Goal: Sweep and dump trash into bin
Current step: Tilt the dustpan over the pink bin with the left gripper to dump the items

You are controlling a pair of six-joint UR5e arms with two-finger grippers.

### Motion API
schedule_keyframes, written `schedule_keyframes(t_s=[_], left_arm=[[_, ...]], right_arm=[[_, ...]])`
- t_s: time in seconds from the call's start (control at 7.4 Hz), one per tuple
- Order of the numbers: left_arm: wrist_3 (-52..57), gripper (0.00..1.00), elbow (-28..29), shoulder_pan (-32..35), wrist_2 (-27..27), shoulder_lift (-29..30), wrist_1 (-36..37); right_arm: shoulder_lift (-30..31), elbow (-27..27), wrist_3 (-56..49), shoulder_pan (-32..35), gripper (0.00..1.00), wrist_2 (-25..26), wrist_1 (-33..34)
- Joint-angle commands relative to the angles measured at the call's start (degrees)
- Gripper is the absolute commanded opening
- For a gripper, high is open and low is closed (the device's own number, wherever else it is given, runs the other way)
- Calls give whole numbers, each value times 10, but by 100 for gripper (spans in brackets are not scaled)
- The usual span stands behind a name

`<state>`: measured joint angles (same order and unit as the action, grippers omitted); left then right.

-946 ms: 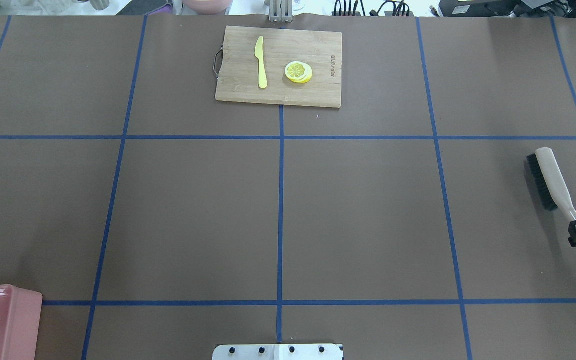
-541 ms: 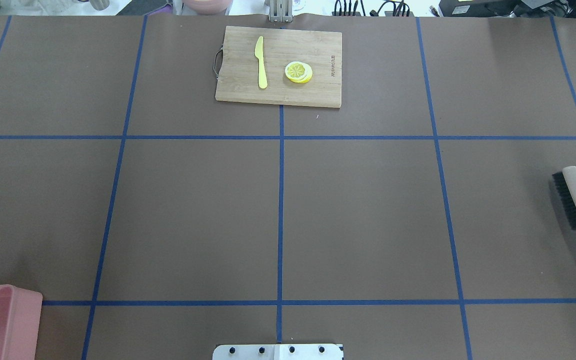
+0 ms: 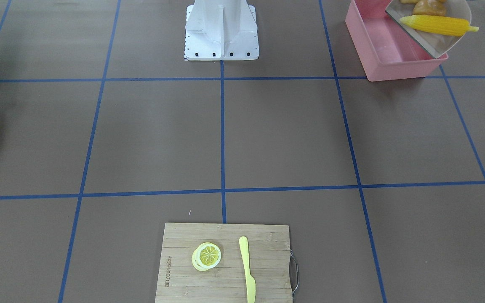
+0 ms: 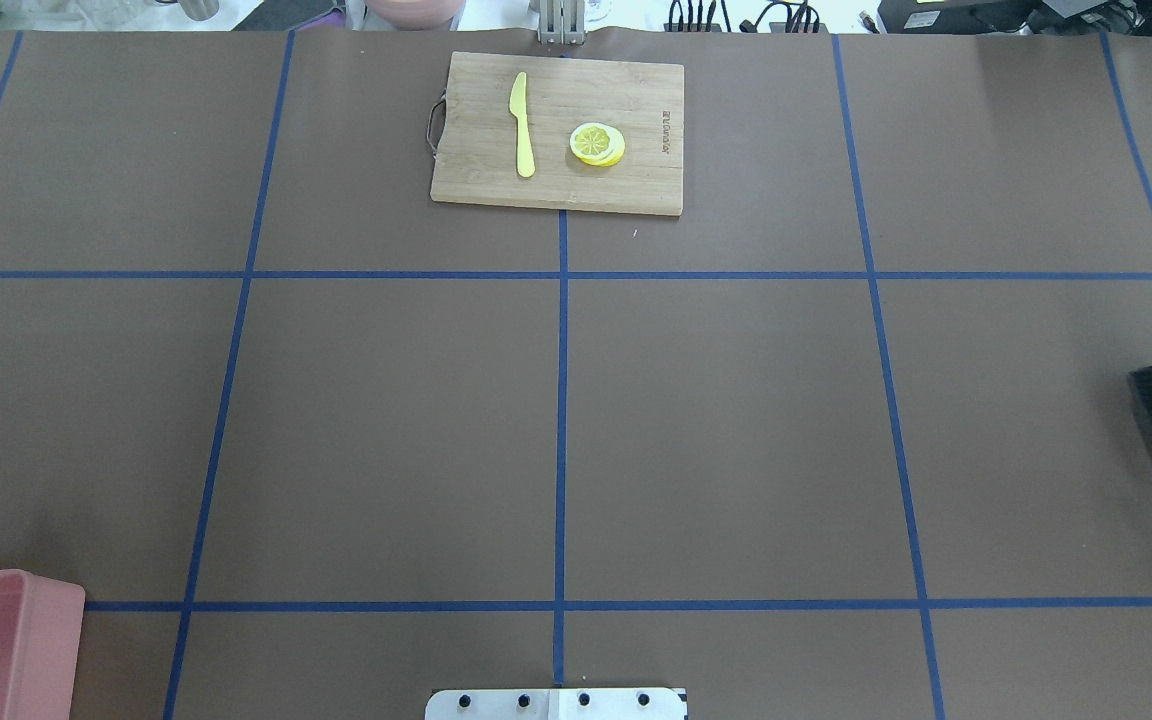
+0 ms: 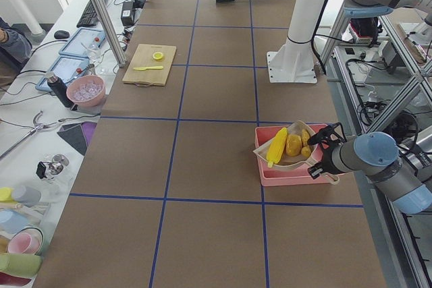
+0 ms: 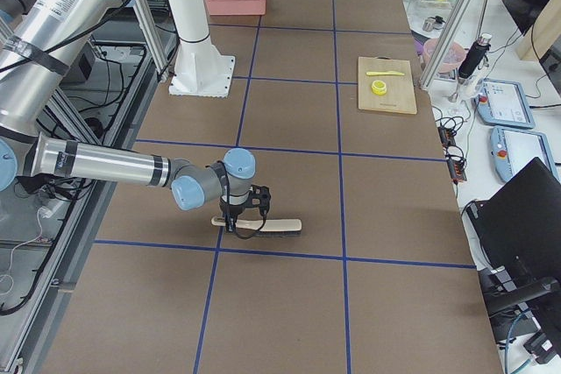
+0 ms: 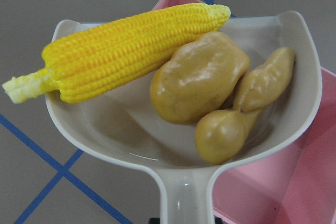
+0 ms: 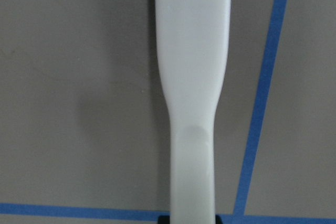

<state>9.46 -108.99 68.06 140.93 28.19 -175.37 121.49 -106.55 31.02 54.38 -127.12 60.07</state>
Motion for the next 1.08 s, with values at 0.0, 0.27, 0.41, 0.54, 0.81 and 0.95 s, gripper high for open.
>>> schedule_keyframes(t_s=[0.0,0.27,0.41,0.54,0.81,0.95], left_arm=[[49,0,-18,0,-3,-7,51],[106,0,-38,0,-4,-28,104],[134,0,-61,0,-4,-46,138],[147,0,-75,0,-7,-58,153],[211,0,-84,0,-13,-60,199],[258,0,-84,1,-14,-61,218]], right_arm=[[14,1,-14,6,0,1,-4],[24,6,-33,15,0,1,-3],[23,15,-34,17,0,0,-4],[23,17,-34,20,0,-1,-4],[23,16,-33,22,0,-3,-3],[23,16,-31,23,0,-7,-3]])
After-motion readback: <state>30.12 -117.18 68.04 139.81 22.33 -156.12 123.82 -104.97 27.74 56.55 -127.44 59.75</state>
